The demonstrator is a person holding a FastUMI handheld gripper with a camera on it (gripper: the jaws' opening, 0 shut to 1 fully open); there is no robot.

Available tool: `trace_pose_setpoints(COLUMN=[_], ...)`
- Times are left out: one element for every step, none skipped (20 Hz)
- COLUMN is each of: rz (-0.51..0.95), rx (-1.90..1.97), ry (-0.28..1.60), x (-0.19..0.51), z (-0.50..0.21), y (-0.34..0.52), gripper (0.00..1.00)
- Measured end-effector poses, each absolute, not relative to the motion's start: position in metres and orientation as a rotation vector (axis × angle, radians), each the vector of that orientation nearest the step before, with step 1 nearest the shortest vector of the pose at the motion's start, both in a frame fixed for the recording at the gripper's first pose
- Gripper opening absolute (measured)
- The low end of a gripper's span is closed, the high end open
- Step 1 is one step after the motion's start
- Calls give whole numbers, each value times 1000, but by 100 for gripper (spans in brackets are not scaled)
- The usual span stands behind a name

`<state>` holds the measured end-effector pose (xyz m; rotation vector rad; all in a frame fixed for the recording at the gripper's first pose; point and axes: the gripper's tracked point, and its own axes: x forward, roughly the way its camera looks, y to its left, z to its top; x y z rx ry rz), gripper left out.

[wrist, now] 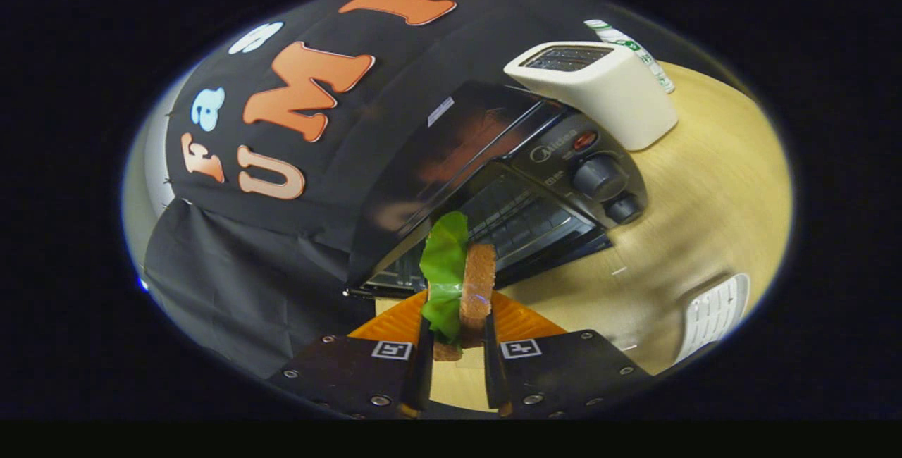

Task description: Open the toaster oven, put the food inside, and close the toaster oven door.

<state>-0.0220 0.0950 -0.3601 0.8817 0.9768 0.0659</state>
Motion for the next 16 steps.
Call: trace_pose_setpoints(rz=[59, 60, 65, 55, 49, 40, 37, 33, 26, 17, 8, -5, -23, -32, -28, -33], rx=[907, 933, 943, 945, 941, 940, 944, 951, 960, 975, 998, 1012, 1011, 993, 980, 978], ry=[974, 965, 965, 963, 954, 937, 917, 896, 878, 858, 837, 819, 800, 781, 775, 765], x=[-18, -16, -14, -11, -7, -3, 3, 8, 14, 18, 24, 27, 31, 35, 39, 40], z=[-365, -367, -372, -377, -383, -387, -390, -391, -394, -397, -400, -402, -407, -410, -417, -419], y=[99, 106, 112, 115, 118, 121, 124, 128, 130, 133, 136, 137, 137, 137, 139, 138], gripper=[31, 31, 31, 31, 31, 31, 31, 31, 31, 31, 31, 31, 31, 31, 31, 31])
